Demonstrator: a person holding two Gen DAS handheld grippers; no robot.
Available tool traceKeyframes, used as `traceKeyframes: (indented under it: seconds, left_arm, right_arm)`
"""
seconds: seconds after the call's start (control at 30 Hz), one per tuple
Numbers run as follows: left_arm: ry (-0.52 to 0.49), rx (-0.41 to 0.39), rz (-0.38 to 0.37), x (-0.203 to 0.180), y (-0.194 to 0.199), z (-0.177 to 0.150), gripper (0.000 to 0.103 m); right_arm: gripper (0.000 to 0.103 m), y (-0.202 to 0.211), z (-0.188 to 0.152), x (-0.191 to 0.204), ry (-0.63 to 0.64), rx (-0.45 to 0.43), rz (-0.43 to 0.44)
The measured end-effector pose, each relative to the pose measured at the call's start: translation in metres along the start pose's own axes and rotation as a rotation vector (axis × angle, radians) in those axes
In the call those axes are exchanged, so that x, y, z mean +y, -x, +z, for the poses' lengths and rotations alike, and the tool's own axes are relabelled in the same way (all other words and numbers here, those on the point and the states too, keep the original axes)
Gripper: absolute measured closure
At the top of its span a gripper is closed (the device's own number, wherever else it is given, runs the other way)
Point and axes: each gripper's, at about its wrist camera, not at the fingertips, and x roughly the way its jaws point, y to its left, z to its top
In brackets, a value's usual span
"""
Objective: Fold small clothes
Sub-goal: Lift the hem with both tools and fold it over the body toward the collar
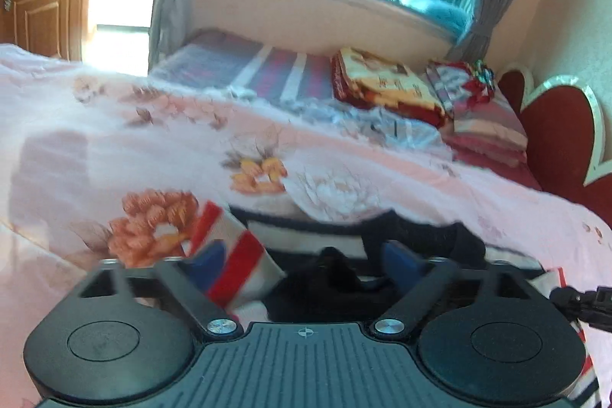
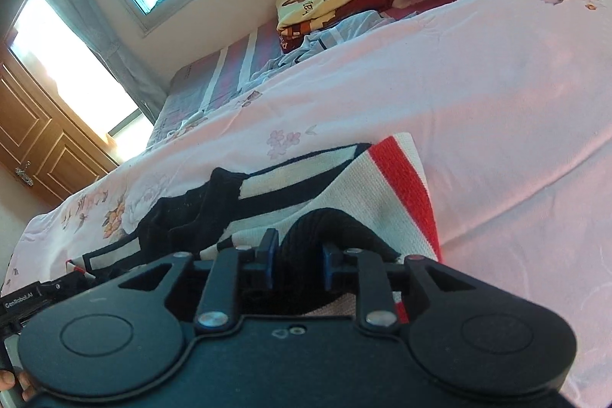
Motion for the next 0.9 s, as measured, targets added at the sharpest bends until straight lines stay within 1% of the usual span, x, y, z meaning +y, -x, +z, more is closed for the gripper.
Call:
traceKeyframes:
  seconds: [0.03, 0.13, 0.17, 0.23, 0.27, 0.3, 0.33, 0.4, 0.43, 0.47, 0.5, 0.53, 0.57, 0.6, 0.63, 0.67, 0.7, 0.73, 0.77, 0.8, 0.83, 0.87, 0.9]
  left_arm:
    - [-0.008, -0.039, 0.012, 0.001, 0.004, 0.004, 0.001]
    - [-0.037, -0.003, -0.006, 0.004, 0.002, 0.012, 0.001]
    - [-0.060, -0.003, -0.005, 0.004, 0.002, 0.011, 0.001]
    - [-0.134, 0.008, 0.002, 0.001, 0.002, 0.004, 0.001]
    - [-0.161, 0.018, 0.001, 0.000, 0.001, 0.000, 0.001]
    - [-0.185, 0.033, 0.002, -0.001, -0.001, -0.004, 0.001]
    - [-0.197, 0.044, 0.008, -0.001, -0.003, -0.007, 0.001]
    - [-0.208, 0.070, 0.018, -0.003, -0.010, -0.013, 0.001]
    - [-0.210, 0.081, 0.026, -0.003, -0.014, -0.015, 0.001]
    - [-0.212, 0.090, 0.028, -0.004, -0.017, -0.017, 0.001]
    - [-0.217, 0.101, 0.023, -0.005, -0.021, -0.019, 0.001]
    - [-0.230, 0.112, 0.017, -0.007, -0.025, -0.020, 0.001]
    - [-0.247, 0.121, 0.015, -0.008, -0.029, -0.022, 0.001]
    - [-0.259, 0.130, 0.010, -0.010, -0.032, -0.024, 0.005]
    - [-0.272, 0.145, 0.004, -0.012, -0.036, -0.025, 0.018]
    - [-0.276, 0.156, 0.009, -0.012, -0.039, -0.026, 0.021]
    - [-0.271, 0.151, 0.009, -0.012, -0.039, -0.026, 0.024]
    - [-0.266, 0.149, 0.010, -0.011, -0.039, -0.026, 0.032]
    - [-0.267, 0.149, 0.012, -0.011, -0.040, -0.026, 0.037]
    - [-0.271, 0.145, 0.009, -0.012, -0.039, -0.025, 0.045]
    - [-0.276, 0.140, 0.008, -0.012, -0.038, -0.024, 0.057]
    - [-0.277, 0.134, 0.012, -0.012, -0.037, -0.024, 0.062]
    - [-0.271, 0.128, 0.016, -0.010, -0.036, -0.023, 0.070]
  right_arm:
    - [0.077, 0.000, 0.001, 0.000, -0.004, -0.009, 0.001]
    - [0.074, -0.002, 0.006, -0.003, -0.027, -0.020, 0.006]
    - [0.070, -0.002, 0.008, -0.003, -0.037, -0.024, 0.009]
    - [0.043, 0.001, 0.010, -0.005, -0.059, -0.039, 0.030]
    - [0.010, 0.007, 0.011, -0.005, -0.058, -0.080, 0.015]
    - [0.001, 0.014, 0.013, -0.005, -0.049, -0.123, -0.007]
    - [0.006, 0.019, 0.015, -0.006, -0.032, -0.144, -0.008]
    - [0.036, 0.019, 0.020, -0.006, 0.005, -0.116, -0.017]
    - [0.038, 0.018, 0.019, -0.004, 0.037, -0.102, -0.033]
    - [0.038, 0.015, 0.017, 0.000, 0.095, -0.091, -0.066]
    - [0.035, 0.012, 0.013, 0.005, 0.162, -0.087, -0.107]
    - [0.028, 0.009, 0.009, 0.008, 0.207, -0.079, -0.132]
    - [0.028, 0.004, 0.006, 0.010, 0.239, -0.069, -0.141]
    - [0.031, -0.001, 0.004, 0.012, 0.255, -0.059, -0.137]
    - [0.033, -0.005, 0.004, 0.012, 0.264, -0.049, -0.134]
    - [0.040, -0.012, 0.004, 0.015, 0.273, -0.038, -0.138]
    - [0.044, -0.018, 0.006, 0.016, 0.280, -0.031, -0.140]
    - [0.044, -0.023, 0.007, 0.017, 0.287, -0.026, -0.142]
    - [0.048, -0.028, 0.007, 0.018, 0.305, -0.021, -0.147]
    - [0.053, -0.031, 0.005, 0.021, 0.335, -0.016, -0.150]
    - [0.063, -0.034, 0.002, 0.026, 0.368, -0.010, -0.157]
    - [0.069, -0.034, -0.002, 0.030, 0.399, -0.009, -0.165]
    - [0.090, -0.033, -0.004, 0.033, 0.418, -0.011, -0.157]
